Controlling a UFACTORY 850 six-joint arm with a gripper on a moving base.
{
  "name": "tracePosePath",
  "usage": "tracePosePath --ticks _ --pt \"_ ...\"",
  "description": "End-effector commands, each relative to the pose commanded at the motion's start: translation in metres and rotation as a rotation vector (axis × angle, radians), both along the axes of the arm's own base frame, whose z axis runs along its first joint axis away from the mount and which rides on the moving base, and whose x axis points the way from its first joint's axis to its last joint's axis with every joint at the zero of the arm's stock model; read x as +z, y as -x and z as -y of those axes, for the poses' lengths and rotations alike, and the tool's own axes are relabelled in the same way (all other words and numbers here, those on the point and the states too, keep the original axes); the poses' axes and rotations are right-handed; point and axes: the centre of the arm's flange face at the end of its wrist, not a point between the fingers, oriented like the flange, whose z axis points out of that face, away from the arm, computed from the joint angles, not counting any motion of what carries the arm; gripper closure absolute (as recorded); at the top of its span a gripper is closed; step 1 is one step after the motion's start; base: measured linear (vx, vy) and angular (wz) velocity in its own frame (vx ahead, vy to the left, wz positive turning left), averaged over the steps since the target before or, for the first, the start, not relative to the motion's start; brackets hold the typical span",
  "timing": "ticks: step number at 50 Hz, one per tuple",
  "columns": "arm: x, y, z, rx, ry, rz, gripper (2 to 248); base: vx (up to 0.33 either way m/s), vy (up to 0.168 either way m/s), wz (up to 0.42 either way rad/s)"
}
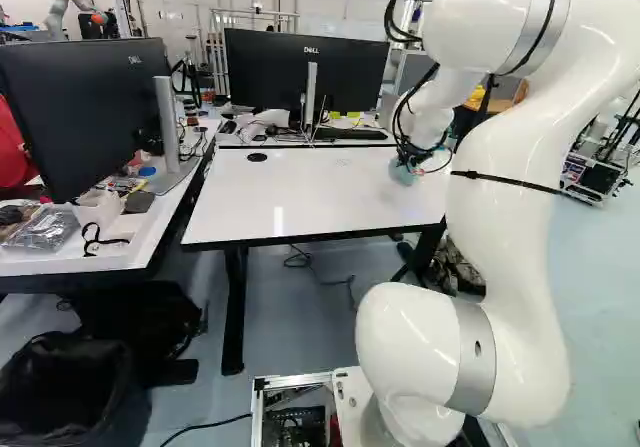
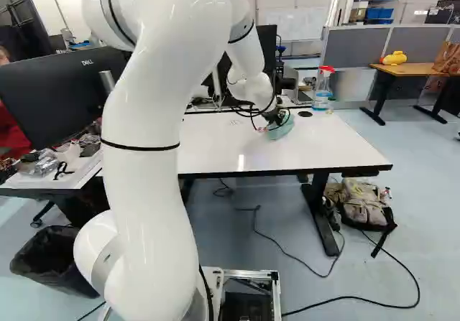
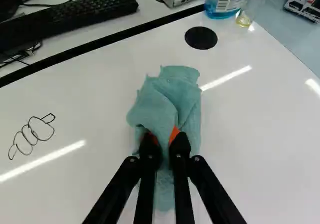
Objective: Clean the table with the green towel
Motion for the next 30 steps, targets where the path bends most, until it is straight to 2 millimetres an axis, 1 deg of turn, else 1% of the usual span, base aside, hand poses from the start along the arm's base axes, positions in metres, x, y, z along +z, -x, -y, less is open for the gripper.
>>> tracePosePath --ticks 14,30 --pt "0.019 0.028 -0.007 -0.008 0.005 0.012 211 0.000 0.000 0.000" --pt "0.021 0.059 -0.014 -0.019 -0.001 -0.002 211 0.000 0.000 0.000"
